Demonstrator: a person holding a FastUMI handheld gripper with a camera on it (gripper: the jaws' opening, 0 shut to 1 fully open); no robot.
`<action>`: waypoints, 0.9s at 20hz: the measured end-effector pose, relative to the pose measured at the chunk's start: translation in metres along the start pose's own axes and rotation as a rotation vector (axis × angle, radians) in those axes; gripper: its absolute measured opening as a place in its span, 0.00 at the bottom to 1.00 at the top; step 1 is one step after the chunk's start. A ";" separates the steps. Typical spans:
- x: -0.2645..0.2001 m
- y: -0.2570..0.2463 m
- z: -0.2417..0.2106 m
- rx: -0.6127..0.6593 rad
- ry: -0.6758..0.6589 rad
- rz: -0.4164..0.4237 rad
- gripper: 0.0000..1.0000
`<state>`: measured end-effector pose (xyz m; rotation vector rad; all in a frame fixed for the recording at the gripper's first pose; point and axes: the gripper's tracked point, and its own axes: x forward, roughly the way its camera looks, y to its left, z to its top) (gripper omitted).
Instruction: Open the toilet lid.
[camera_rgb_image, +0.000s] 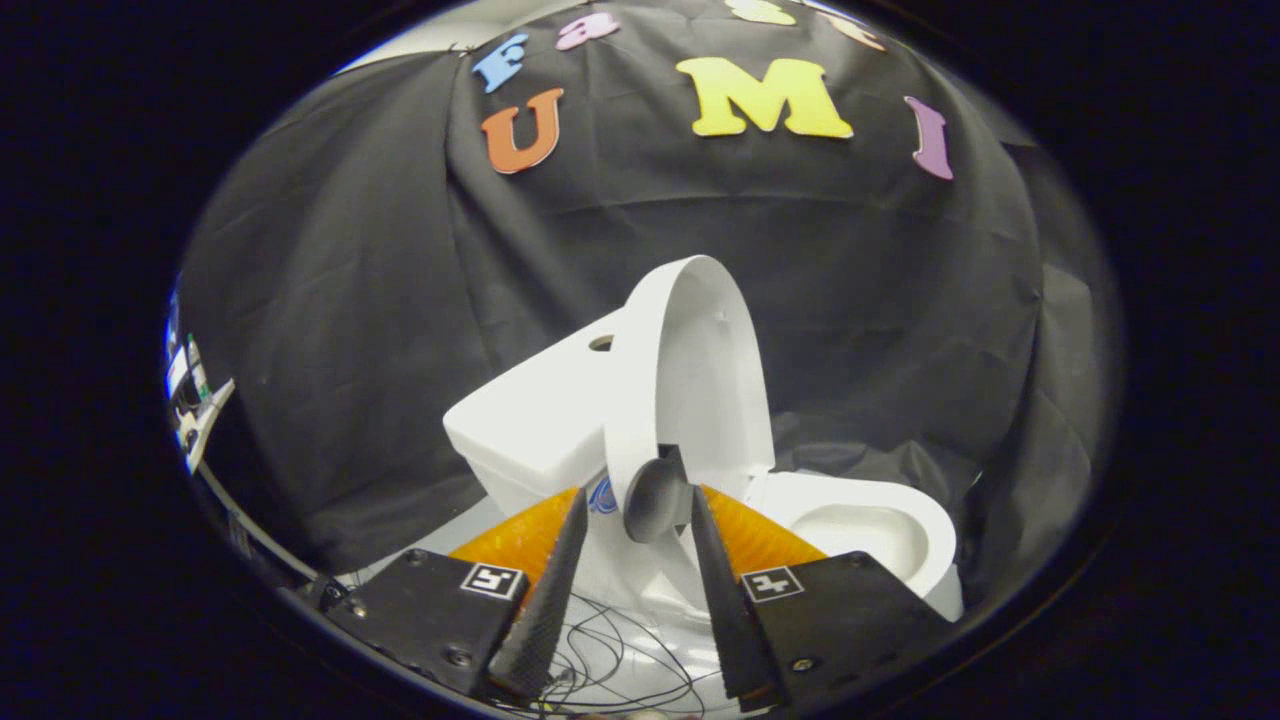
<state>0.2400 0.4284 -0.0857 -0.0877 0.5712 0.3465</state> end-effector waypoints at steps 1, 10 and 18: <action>-0.006 -0.002 0.003 0.010 -0.008 0.005 0.66; -0.067 -0.017 0.034 0.022 -0.142 0.093 0.63; -0.127 -0.087 0.037 0.015 -0.273 0.033 0.63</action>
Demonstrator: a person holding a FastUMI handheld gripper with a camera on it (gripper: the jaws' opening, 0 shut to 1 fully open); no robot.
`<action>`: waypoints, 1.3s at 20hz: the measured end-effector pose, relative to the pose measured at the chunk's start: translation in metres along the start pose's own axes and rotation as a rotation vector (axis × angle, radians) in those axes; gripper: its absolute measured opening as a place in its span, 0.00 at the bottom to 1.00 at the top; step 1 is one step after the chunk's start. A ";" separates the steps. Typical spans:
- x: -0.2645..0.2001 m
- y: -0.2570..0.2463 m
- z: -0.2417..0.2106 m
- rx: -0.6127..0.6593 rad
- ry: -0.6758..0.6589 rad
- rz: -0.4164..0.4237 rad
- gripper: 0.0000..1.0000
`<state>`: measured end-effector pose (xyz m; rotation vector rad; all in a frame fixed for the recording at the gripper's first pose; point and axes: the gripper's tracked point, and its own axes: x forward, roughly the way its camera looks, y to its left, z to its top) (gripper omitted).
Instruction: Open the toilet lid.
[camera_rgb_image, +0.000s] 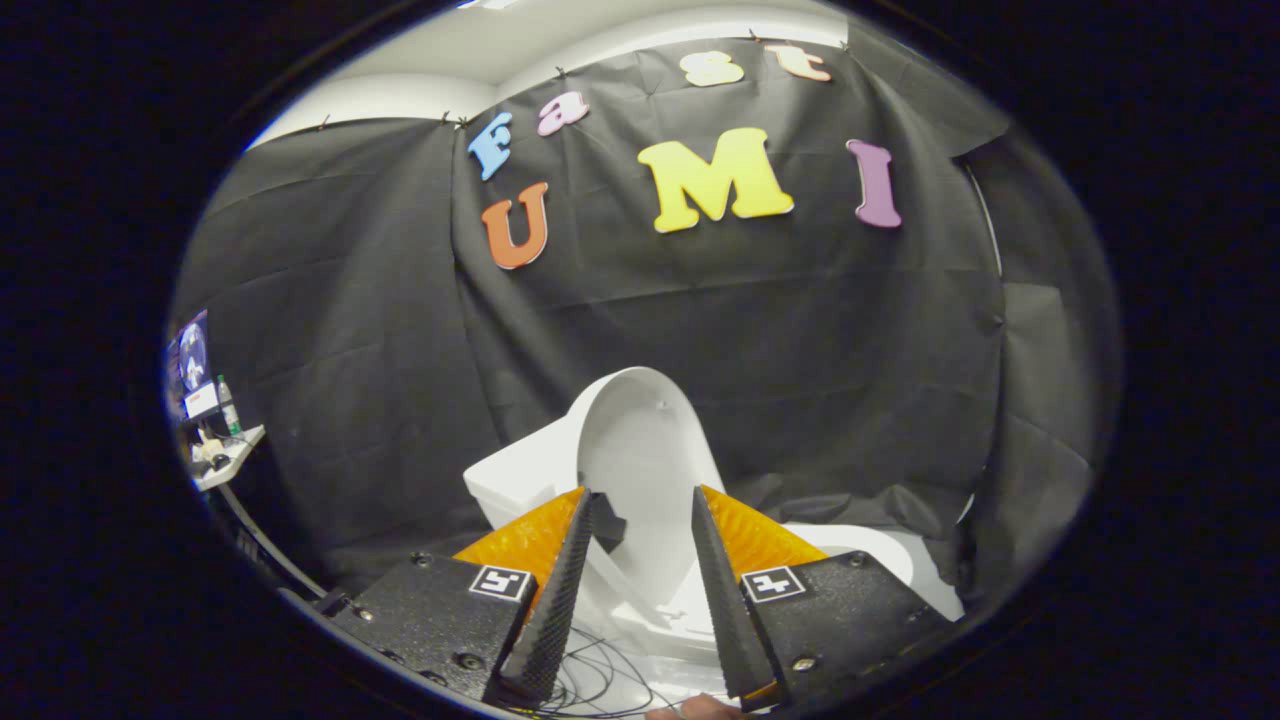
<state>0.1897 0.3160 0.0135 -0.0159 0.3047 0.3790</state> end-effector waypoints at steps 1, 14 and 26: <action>-0.009 -0.011 0.002 -0.013 -0.021 -0.019 0.63; -0.155 -0.104 0.024 -0.005 -0.197 -0.147 1.00; -0.232 -0.118 0.005 -0.091 -0.288 -0.158 1.00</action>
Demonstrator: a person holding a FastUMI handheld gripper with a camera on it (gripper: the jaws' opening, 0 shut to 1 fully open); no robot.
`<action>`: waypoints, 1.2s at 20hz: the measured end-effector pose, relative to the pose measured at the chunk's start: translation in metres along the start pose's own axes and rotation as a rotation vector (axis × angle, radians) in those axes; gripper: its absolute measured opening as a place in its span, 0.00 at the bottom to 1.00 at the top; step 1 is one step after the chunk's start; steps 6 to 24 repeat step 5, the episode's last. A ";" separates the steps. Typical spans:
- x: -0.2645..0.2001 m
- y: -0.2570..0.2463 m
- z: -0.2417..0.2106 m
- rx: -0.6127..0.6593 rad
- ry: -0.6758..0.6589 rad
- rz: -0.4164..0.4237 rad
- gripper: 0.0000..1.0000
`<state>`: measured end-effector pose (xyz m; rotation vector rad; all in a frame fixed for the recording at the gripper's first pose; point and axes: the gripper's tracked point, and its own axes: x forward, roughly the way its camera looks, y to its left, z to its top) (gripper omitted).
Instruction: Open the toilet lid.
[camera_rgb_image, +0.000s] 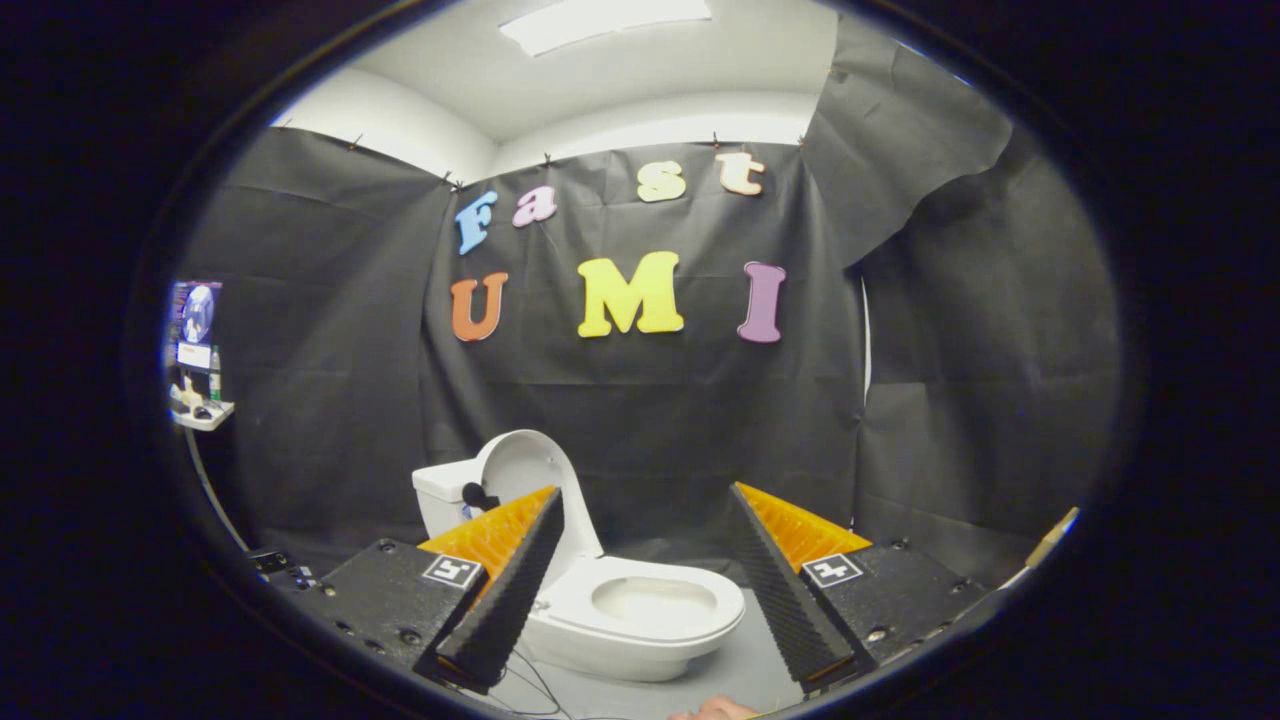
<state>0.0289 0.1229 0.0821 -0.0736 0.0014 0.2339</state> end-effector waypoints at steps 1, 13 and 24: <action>-0.003 -0.001 0.000 0.013 -0.006 -0.004 1.00; -0.007 -0.011 -0.011 0.001 -0.032 -0.026 1.00; -0.007 -0.011 -0.011 0.001 -0.032 -0.026 1.00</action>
